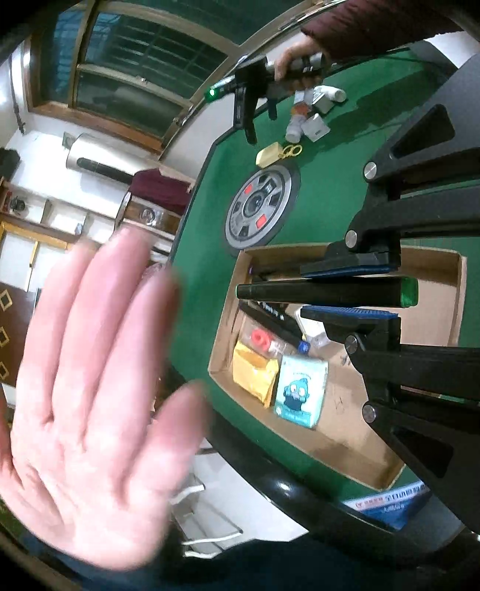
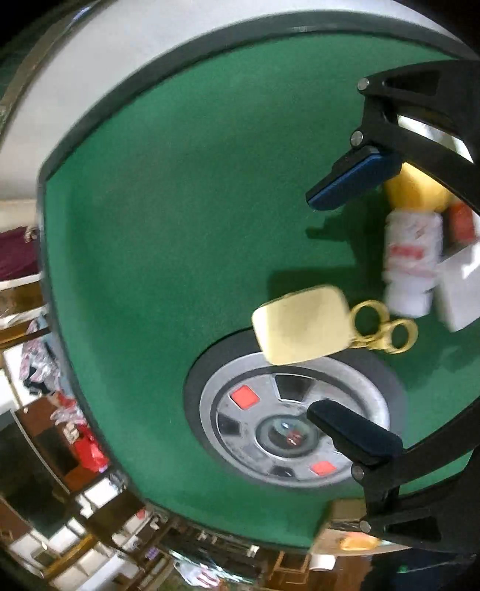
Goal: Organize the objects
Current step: 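Grasp the white square plug with the right tool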
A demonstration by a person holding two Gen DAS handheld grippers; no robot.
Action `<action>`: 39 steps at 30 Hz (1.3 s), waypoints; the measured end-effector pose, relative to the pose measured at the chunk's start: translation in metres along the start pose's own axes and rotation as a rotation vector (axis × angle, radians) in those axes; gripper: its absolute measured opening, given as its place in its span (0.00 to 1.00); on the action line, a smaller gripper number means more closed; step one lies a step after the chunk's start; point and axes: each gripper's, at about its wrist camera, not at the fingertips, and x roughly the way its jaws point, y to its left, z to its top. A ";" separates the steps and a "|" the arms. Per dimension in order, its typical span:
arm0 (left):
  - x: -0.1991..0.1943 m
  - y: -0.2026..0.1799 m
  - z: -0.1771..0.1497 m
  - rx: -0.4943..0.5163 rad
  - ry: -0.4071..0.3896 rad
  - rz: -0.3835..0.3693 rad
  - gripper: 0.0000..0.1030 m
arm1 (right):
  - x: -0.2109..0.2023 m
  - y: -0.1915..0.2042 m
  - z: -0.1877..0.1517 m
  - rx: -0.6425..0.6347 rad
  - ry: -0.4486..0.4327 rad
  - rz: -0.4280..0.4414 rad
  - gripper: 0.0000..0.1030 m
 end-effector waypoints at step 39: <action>0.011 0.012 -0.022 -0.040 0.103 0.053 0.11 | -0.046 0.026 -0.122 -0.329 -0.048 -0.031 0.47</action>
